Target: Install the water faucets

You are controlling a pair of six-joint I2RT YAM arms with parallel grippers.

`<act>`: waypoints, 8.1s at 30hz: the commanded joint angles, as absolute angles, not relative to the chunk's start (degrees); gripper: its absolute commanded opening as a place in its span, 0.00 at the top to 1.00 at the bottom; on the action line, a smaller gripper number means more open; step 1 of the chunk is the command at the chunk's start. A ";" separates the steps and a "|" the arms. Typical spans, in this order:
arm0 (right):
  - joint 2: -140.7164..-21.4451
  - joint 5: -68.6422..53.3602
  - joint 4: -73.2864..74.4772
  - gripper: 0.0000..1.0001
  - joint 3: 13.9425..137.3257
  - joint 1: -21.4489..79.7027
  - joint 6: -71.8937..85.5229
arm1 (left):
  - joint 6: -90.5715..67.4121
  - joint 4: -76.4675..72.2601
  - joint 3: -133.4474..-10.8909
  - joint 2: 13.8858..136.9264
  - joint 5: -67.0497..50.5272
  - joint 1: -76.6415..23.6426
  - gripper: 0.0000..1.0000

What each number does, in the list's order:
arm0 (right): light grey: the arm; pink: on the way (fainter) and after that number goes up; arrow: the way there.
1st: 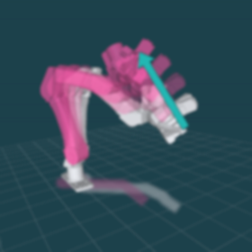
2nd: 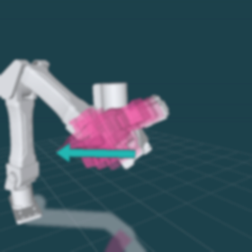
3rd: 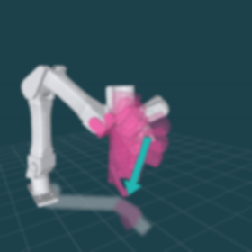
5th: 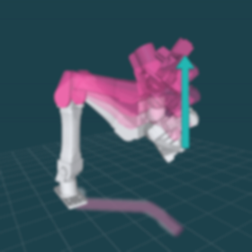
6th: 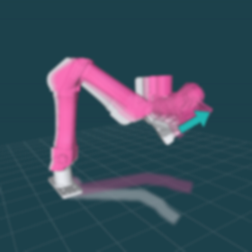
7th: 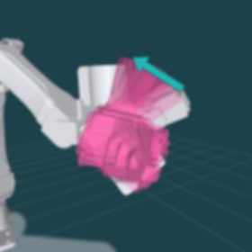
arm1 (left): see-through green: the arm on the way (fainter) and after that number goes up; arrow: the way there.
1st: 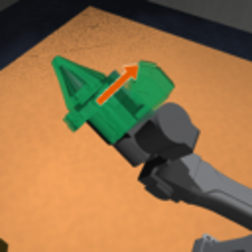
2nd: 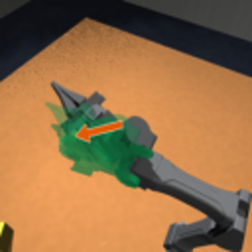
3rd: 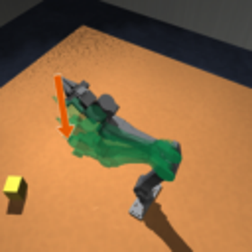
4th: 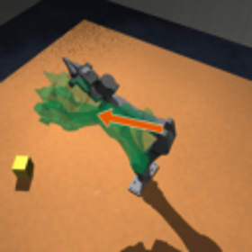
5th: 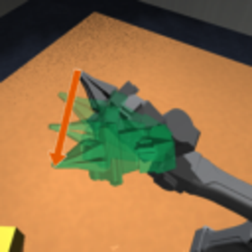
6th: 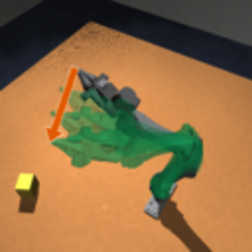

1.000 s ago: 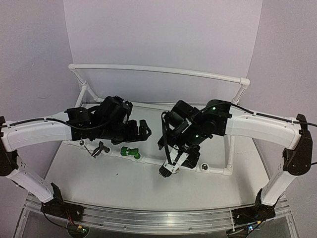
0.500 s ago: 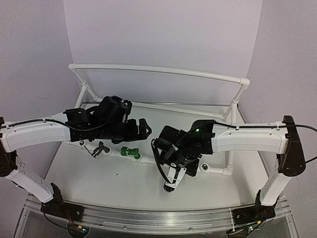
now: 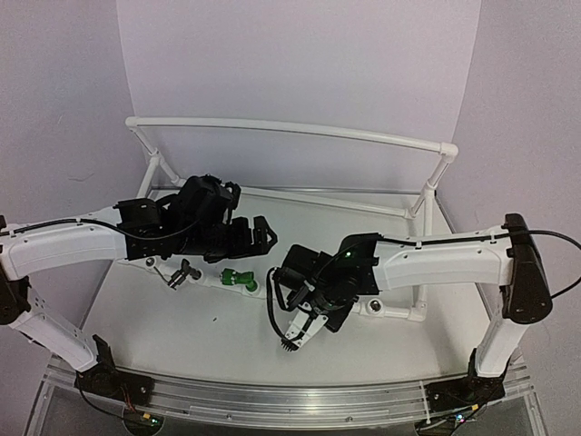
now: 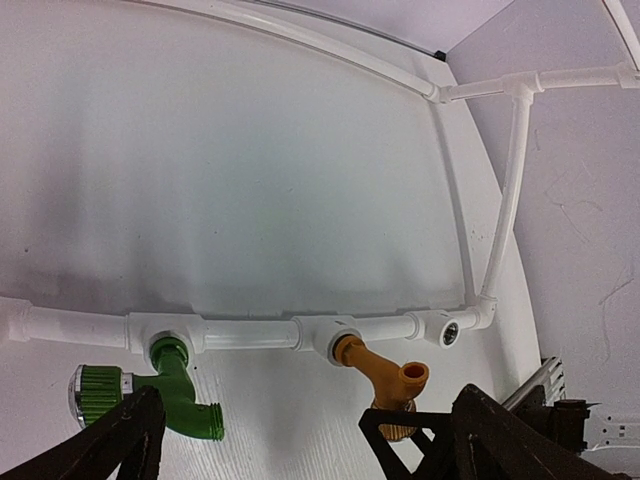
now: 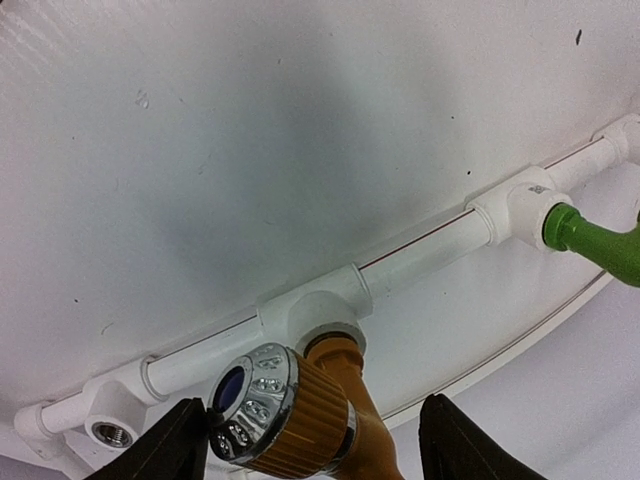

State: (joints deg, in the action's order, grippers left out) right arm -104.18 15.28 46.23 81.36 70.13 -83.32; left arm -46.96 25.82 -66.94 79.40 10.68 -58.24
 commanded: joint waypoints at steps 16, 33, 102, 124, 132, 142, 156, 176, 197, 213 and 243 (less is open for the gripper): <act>-108.62 5.88 48.17 0.26 94.04 70.22 -45.01 | -47.05 23.73 -68.01 78.94 11.87 -58.36 0.00; -104.40 15.81 45.12 0.02 84.24 73.72 -59.73 | -46.82 24.61 -69.15 79.18 13.18 -58.38 0.00; -116.26 28.94 47.15 0.07 96.14 69.77 -56.02 | -50.13 27.03 -65.97 75.96 17.61 -58.39 0.00; -120.76 30.13 44.92 0.14 106.32 65.92 -50.92 | -50.54 27.79 -65.93 76.55 18.25 -58.39 0.00; -121.39 25.20 49.67 0.17 106.93 66.05 -47.82 | -50.47 27.97 -66.20 76.76 18.55 -58.28 0.00; -123.14 25.61 49.75 0.17 110.39 66.01 -45.47 | -50.36 27.78 -66.38 76.95 18.34 -58.29 0.00; -123.60 23.92 51.38 0.10 111.79 66.32 -43.34 | -50.45 27.69 -66.19 76.91 18.45 -58.27 0.00; -123.33 25.84 52.29 0.33 115.73 62.79 -40.33 | -51.25 28.03 -65.74 76.47 18.90 -58.20 0.00; -119.52 29.12 52.29 0.47 110.60 58.34 -42.78 | -52.38 29.05 -65.77 76.40 19.81 -58.18 0.00; -115.67 26.83 54.97 0.48 104.95 55.48 -43.61 | -52.61 29.47 -66.31 77.04 19.70 -57.94 0.00; -108.39 15.68 57.27 0.41 93.85 55.50 -42.42 | -63.37 38.61 -68.21 77.06 29.46 -56.69 0.00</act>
State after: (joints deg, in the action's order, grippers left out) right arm -112.15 17.98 56.33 94.86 55.45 -43.45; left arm -63.09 39.96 -68.31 79.53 27.82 -57.04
